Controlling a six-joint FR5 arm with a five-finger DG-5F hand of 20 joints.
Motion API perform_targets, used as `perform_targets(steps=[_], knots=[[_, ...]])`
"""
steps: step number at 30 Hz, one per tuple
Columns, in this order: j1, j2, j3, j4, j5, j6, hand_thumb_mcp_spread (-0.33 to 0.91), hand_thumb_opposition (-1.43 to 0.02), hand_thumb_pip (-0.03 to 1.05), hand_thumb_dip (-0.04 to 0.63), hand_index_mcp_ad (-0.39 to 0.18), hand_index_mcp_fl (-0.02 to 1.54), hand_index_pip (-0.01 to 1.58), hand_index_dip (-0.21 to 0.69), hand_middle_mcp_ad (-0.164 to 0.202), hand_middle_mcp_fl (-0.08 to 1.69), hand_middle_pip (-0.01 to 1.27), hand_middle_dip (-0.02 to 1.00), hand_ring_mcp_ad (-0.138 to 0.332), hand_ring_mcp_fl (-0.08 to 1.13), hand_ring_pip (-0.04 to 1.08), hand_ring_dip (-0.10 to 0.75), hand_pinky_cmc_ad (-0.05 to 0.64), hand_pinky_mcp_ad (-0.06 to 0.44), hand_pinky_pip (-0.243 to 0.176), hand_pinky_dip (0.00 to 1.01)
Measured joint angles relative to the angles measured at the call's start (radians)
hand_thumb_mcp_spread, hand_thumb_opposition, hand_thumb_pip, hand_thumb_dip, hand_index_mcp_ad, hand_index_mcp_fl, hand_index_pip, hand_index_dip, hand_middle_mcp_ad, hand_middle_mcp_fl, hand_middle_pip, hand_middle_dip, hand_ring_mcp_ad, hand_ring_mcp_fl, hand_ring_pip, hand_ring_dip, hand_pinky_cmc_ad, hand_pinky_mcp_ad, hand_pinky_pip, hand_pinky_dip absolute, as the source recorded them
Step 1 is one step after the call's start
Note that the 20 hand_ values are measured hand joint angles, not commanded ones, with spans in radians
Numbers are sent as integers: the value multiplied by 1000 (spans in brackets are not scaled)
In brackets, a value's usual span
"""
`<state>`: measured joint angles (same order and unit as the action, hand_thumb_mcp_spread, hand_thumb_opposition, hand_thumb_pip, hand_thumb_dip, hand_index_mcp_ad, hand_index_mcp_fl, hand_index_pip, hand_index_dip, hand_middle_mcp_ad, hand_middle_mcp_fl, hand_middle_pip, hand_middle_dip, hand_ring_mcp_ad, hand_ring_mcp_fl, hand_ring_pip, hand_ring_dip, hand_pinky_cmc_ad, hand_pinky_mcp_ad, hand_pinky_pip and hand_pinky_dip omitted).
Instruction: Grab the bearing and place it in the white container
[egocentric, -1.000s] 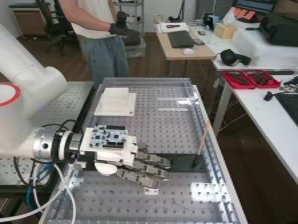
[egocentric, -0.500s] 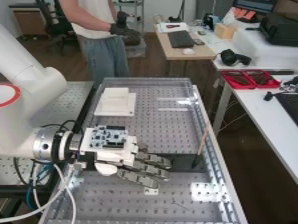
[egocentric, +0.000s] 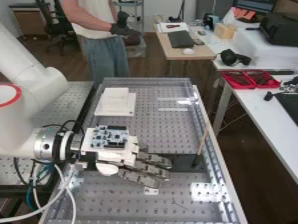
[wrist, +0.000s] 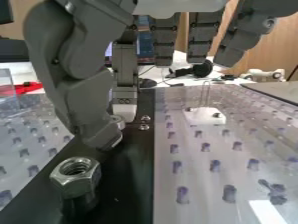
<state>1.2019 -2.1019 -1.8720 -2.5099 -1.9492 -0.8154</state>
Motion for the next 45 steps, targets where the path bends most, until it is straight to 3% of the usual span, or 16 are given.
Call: perform_targets(steps=[30, 45], knots=[[-2, -6, 6, 8, -8, 3, 494, -939, 578, 342, -89, 253, 1435, 216, 84, 2, 138, 202, 169, 16, 84, 72, 316, 178, -72, 176], [4, 56, -10, 27, -7, 27, 490, -976, 565, 314, -89, 281, 1436, 220, 84, 54, 138, 202, 173, 17, 106, 80, 312, 178, -59, 180]])
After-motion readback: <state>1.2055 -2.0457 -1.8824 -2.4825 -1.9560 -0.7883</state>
